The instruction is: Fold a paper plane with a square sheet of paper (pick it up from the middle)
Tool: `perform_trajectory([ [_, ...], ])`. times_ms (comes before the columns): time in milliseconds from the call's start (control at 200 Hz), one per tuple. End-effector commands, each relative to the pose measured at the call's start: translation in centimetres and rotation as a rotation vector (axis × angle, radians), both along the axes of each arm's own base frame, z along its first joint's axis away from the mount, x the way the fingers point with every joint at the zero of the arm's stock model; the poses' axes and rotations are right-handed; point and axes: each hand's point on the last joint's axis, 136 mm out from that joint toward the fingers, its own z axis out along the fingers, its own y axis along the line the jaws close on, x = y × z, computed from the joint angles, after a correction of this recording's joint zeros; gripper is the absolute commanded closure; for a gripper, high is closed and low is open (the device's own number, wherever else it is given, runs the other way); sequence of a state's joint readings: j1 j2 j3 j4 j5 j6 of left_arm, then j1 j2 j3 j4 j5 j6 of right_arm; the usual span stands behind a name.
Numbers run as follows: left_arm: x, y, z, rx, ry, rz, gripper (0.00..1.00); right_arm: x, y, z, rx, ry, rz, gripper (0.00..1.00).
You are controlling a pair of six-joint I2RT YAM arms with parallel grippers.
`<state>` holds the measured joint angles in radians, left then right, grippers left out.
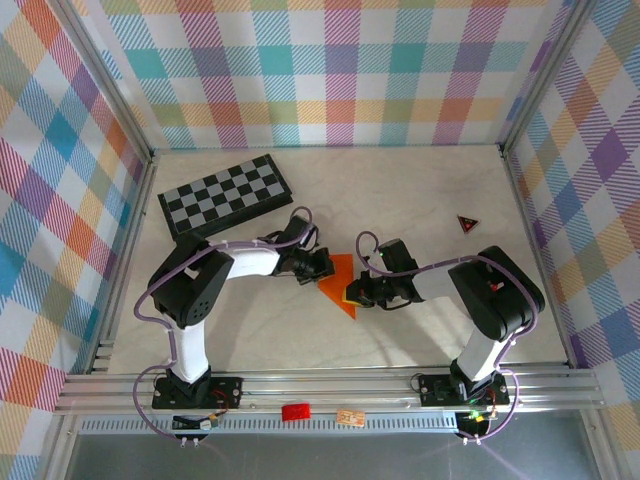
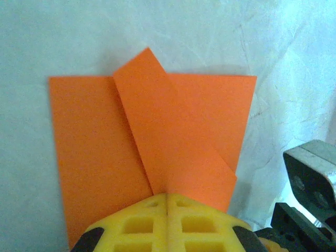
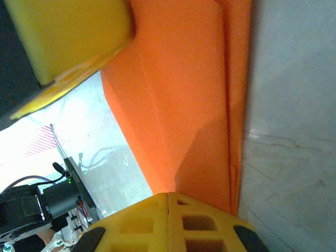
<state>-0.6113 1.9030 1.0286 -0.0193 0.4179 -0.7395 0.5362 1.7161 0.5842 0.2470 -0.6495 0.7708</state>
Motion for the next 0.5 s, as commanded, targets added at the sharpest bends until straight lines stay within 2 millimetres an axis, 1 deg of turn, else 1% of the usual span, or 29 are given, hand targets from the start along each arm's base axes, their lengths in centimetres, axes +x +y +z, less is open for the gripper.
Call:
perform_trajectory([
  [0,2.1,2.3,-0.8,0.093,-0.022,0.060,0.99,-4.3,-3.8,-5.8,-0.228,0.197,-0.029,1.00],
  [105,3.0,1.2,1.6,0.039,-0.063,0.032,0.98,-4.3,-3.9,-5.7,-0.240,0.193,-0.019,1.00],
  [165,3.0,0.6,3.1,-0.007,-0.091,0.018,0.98,-4.2,-4.1,-5.6,-0.249,0.188,-0.019,1.00],
  [255,2.6,0.2,4.5,-0.048,-0.121,0.017,0.97,-4.1,-4.1,-5.5,-0.256,0.180,-0.019,1.00],
  [370,1.5,-0.6,5.0,-0.095,-0.128,-0.008,0.96,-4.0,-4.1,-5.4,-0.261,0.176,-0.014,1.00],
  [495,0.4,-2.0,4.3,-0.130,-0.106,-0.071,0.96,-4.0,-4.2,-5.4,-0.270,0.170,-0.004,1.00],
])
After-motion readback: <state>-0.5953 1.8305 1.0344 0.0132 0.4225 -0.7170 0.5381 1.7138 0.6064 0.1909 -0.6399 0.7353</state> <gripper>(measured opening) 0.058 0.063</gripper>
